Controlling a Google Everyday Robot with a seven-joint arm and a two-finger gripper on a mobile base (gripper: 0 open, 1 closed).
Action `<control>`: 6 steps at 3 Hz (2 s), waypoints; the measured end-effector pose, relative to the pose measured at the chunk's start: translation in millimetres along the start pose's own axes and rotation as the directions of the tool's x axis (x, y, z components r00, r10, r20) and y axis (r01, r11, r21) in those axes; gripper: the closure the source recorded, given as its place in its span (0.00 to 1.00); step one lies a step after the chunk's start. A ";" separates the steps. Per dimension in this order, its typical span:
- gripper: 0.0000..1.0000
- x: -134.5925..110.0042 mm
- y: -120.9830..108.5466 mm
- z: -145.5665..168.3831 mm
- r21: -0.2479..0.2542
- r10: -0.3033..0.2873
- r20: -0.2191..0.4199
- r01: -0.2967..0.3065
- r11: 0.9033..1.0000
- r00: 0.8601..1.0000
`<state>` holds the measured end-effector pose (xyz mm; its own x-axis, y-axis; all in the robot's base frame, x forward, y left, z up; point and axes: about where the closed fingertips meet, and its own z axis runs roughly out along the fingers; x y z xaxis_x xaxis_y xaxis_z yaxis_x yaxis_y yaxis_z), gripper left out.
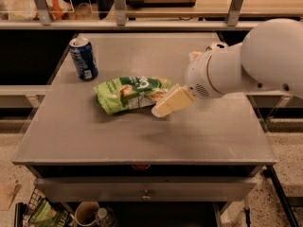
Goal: Pick green rice chip bag
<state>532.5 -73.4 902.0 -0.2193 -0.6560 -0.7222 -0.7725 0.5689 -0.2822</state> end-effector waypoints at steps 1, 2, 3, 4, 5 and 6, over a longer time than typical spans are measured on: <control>0.00 1.8 -2.9 15.7 0.045 0.007 0.024 -0.008 0.999 1.000; 0.00 2.0 -3.4 19.0 0.053 0.008 0.030 -0.010 0.999 1.000; 0.00 2.0 -3.3 18.9 0.053 0.008 0.030 -0.010 0.999 1.000; 0.00 -1.3 -0.3 23.5 0.023 0.012 0.054 -0.013 1.000 0.998; 0.00 -20.8 16.7 36.2 -0.057 -0.022 0.102 0.028 0.998 0.995; 0.00 -37.3 33.2 48.8 -0.116 -0.061 0.136 0.077 0.990 0.989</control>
Offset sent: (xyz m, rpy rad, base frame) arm 0.0182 0.0047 -0.0199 0.0237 -0.0470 -0.0461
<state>544.1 -5.8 888.8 -0.0887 -0.6160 -0.7827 -0.8512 0.4549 -0.2616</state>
